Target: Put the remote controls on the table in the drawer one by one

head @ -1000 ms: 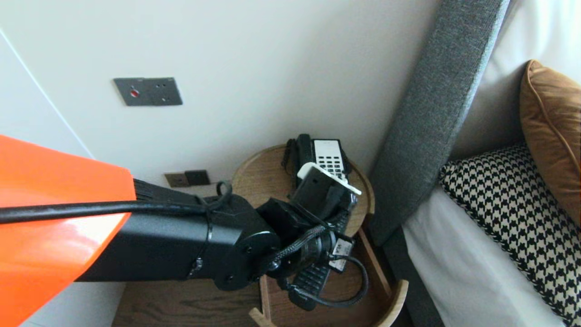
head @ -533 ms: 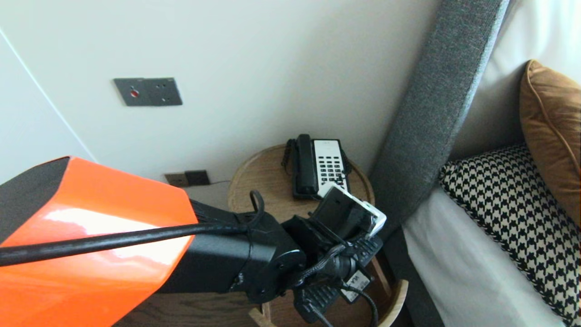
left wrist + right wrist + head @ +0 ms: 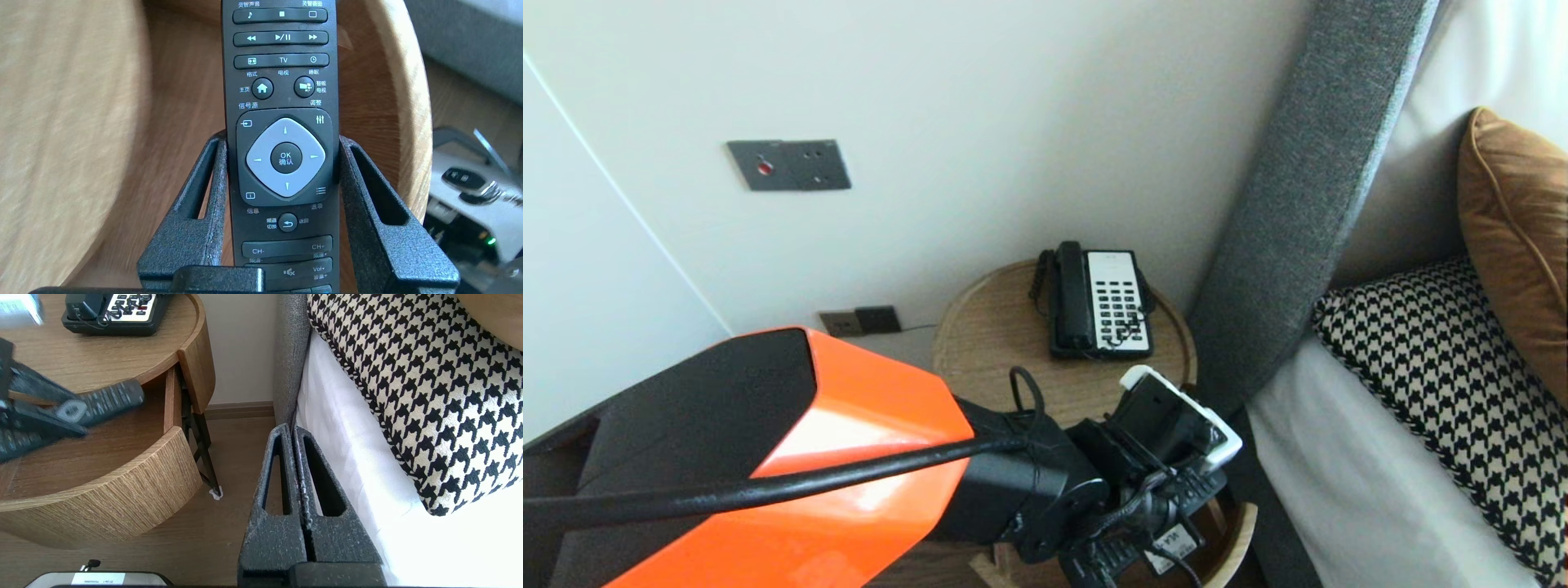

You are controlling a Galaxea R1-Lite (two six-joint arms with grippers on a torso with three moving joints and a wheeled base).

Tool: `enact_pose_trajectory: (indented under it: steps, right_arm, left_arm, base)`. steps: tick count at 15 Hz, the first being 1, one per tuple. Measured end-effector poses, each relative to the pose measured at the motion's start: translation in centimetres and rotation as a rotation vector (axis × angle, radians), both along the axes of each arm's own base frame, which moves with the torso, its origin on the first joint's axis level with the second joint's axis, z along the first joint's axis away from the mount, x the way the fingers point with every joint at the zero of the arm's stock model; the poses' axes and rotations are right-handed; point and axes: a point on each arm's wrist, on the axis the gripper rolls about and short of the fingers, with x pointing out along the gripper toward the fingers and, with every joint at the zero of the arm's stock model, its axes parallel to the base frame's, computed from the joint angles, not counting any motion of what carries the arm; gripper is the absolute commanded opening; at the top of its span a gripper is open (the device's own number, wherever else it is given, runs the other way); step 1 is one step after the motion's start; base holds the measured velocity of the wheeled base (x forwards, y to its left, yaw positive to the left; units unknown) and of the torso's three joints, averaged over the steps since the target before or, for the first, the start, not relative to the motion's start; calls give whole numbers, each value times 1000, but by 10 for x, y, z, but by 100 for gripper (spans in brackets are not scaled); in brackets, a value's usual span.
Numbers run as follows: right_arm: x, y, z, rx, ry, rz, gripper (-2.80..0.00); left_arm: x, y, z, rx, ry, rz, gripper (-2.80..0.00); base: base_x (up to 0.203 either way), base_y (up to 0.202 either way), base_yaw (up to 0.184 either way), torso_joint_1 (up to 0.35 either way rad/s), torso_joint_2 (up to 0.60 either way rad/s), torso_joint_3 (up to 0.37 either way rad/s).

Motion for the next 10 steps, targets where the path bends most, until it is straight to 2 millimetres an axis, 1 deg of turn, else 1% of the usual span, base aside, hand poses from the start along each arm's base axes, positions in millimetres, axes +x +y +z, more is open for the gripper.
enact_pose_trajectory:
  steps: [5,10]
  right_arm:
    - [0,0,0,0,0,0,-280]
    - [0,0,0,0,0,0,-280]
  left_arm:
    - [4,-6,-22,38,19,-3,-280]
    - [5,-6,-40,63,35,2,-280]
  base:
    - [0,0,0,0,0,0]
    - [0,0,0,0,0,0]
